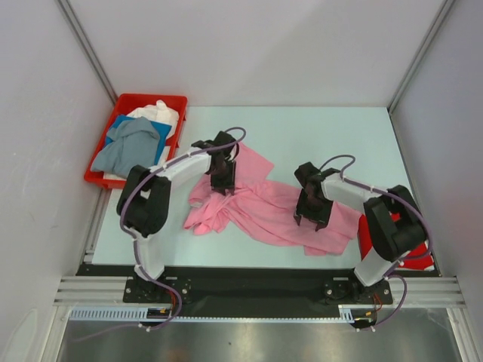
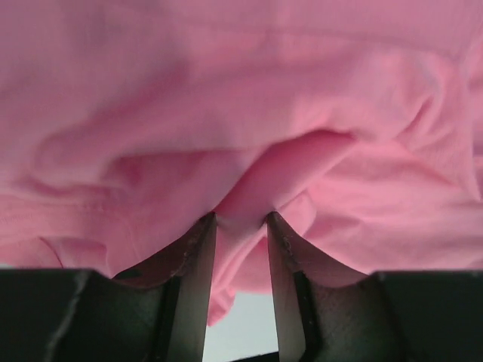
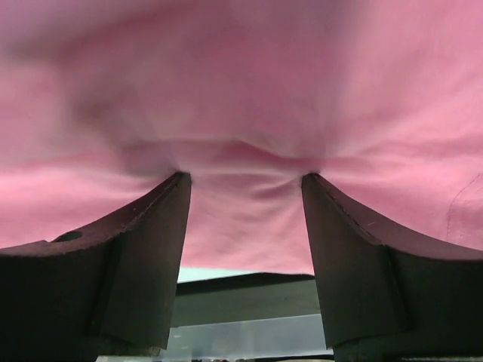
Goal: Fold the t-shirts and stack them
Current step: Flatten the tshirt out
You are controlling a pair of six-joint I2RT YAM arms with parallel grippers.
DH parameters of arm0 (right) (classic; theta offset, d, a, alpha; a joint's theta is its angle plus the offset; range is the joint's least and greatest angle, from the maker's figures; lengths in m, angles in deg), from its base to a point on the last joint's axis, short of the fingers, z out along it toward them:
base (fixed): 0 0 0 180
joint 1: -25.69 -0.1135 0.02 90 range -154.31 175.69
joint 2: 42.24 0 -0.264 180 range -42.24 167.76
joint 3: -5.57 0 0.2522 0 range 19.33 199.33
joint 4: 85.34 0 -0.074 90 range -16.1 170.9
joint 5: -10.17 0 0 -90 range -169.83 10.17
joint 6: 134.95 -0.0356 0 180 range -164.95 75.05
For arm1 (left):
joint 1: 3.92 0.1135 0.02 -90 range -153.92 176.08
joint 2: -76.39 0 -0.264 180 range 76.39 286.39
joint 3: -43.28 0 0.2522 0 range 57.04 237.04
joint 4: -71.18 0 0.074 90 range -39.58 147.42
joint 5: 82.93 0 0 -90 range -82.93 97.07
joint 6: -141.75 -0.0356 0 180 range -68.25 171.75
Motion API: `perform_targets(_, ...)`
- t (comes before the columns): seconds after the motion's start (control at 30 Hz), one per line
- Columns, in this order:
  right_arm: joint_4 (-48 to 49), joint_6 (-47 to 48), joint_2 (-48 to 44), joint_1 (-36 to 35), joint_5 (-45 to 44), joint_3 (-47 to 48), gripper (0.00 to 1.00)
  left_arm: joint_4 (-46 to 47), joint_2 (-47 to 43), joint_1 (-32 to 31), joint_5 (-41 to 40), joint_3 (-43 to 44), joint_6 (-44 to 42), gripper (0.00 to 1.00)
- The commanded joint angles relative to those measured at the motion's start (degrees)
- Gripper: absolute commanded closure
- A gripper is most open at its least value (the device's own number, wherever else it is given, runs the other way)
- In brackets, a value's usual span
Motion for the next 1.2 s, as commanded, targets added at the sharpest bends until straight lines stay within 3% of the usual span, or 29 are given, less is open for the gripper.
perform_targets(0.0, 7.0, 0.8, 5.9, 0.0, -4.4, 5.2, 0.35, -0.9, 3.2, 3.0, -0.8, 7.7, -2.5, 0.60)
perform_targets(0.2, 7.4, 6.2, 20.8, 3.8, -5.9, 19.4, 0.36, -3.5, 14.5, 7.8, 0.6, 19.4, -4.8, 0.58)
perform_targets(0.43, 2.2, 14.8, 41.1, 9.3, -7.4, 50.7, 0.35, -6.6, 29.0, 12.2, 4.6, 42.4, -6.9, 0.47)
perform_targets(0.57, -2.8, 18.8, 50.7, 10.0, -8.1, 76.5, 0.34, -3.1, 28.0, 14.2, 5.1, 44.4, -5.9, 0.31)
perform_targets(0.7, -6.9, 21.7, 49.7, 9.9, -9.0, 85.1, 0.29, -3.3, 22.5, 13.5, 1.4, 42.8, -8.4, 0.22)
perform_targets(0.87, -11.8, 23.0, 39.7, 10.0, -8.8, 78.2, 0.23, -2.7, 8.3, 10.9, -6.2, 33.3, -11.1, 0.16)
perform_targets(0.93, -13.8, 23.0, 32.8, 9.9, -7.4, 69.5, 0.23, -3.8, 1.9, 10.3, -8.6, 29.0, -11.1, 0.17)
perform_targets(1.17, -8.6, 21.7, 6.7, 6.2, -0.9, 36.2, 0.23, -0.5, -18.6, 8.7, -6.9, -3.9, -7.7, 0.30)
